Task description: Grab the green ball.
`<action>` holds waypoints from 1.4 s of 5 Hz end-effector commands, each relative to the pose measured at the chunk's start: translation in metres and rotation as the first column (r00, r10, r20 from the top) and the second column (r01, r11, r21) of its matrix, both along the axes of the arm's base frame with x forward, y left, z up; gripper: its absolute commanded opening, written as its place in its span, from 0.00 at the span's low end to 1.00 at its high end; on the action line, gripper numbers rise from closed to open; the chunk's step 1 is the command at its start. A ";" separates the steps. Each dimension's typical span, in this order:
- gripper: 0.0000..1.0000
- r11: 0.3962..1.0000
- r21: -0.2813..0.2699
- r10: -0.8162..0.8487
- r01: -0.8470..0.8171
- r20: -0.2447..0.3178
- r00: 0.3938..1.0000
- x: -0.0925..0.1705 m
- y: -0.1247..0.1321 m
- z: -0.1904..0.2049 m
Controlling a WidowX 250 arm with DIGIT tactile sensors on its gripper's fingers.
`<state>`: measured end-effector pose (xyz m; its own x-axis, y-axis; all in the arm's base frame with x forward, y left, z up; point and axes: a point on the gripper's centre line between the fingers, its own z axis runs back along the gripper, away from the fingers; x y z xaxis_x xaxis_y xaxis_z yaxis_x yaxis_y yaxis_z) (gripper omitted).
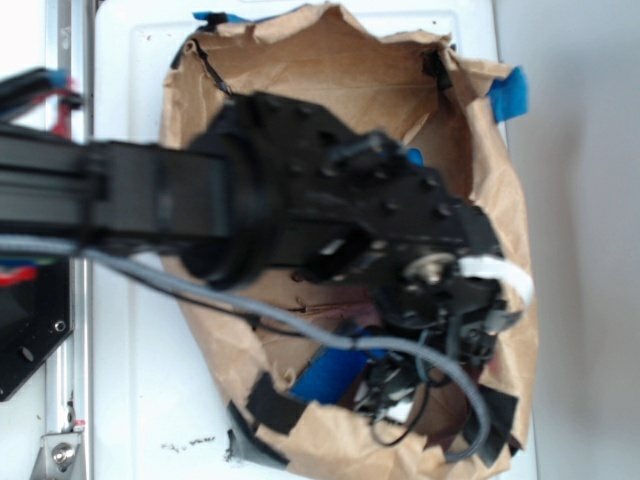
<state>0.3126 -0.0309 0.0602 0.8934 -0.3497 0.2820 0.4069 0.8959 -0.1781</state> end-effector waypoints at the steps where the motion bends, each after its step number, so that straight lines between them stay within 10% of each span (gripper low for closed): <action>1: 1.00 0.999 0.029 0.029 -0.030 0.034 0.999 0.024 0.001 0.004; 2: 1.00 0.996 0.084 0.025 -0.027 0.020 0.999 0.014 0.008 -0.009; 3: 0.00 0.996 0.083 0.015 -0.013 -0.027 1.000 0.006 0.013 -0.016; 7: 0.00 0.998 0.052 0.034 -0.036 0.032 0.999 -0.015 0.023 0.021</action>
